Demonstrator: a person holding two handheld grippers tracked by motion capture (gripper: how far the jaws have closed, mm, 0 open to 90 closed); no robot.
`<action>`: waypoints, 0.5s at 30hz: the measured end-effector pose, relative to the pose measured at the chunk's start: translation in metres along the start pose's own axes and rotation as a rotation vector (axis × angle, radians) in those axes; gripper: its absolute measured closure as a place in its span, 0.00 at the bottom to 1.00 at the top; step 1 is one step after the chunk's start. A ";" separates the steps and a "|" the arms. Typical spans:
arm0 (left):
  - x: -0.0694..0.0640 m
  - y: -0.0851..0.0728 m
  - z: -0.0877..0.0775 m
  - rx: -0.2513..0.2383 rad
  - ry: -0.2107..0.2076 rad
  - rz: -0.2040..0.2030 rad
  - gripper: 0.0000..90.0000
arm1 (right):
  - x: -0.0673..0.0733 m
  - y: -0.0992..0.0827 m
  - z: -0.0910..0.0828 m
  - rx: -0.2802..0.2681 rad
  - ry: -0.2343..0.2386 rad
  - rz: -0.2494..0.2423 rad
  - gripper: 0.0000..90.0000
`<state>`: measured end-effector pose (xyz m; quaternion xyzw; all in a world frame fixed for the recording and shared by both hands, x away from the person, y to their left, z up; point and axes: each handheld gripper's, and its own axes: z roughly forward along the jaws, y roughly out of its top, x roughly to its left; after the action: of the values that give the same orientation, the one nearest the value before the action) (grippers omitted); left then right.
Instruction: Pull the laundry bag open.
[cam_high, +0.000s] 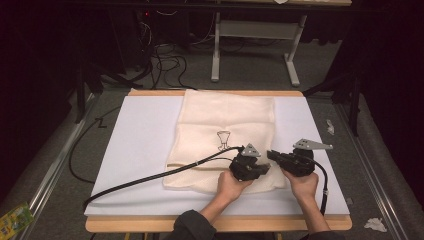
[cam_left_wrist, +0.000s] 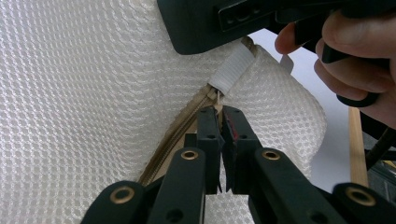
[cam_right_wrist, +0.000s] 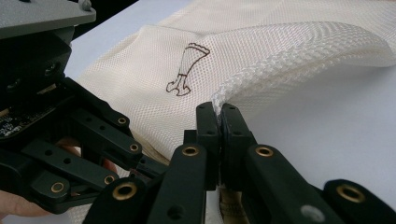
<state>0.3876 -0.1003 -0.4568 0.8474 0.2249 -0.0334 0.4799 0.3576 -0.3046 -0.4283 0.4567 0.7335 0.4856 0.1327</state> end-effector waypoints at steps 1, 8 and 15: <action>0.001 0.001 -0.001 0.006 -0.004 -0.002 0.96 | 0.000 0.001 0.000 0.002 -0.003 -0.007 0.99; 0.000 0.006 -0.009 0.014 -0.002 0.011 0.97 | -0.003 0.002 -0.003 -0.004 -0.015 -0.010 0.99; -0.001 0.008 -0.013 0.022 0.016 0.034 0.97 | -0.006 0.001 -0.003 -0.006 -0.019 -0.011 0.99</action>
<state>0.3874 -0.0931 -0.4432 0.8564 0.2141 -0.0210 0.4693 0.3594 -0.3109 -0.4276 0.4566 0.7334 0.4827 0.1435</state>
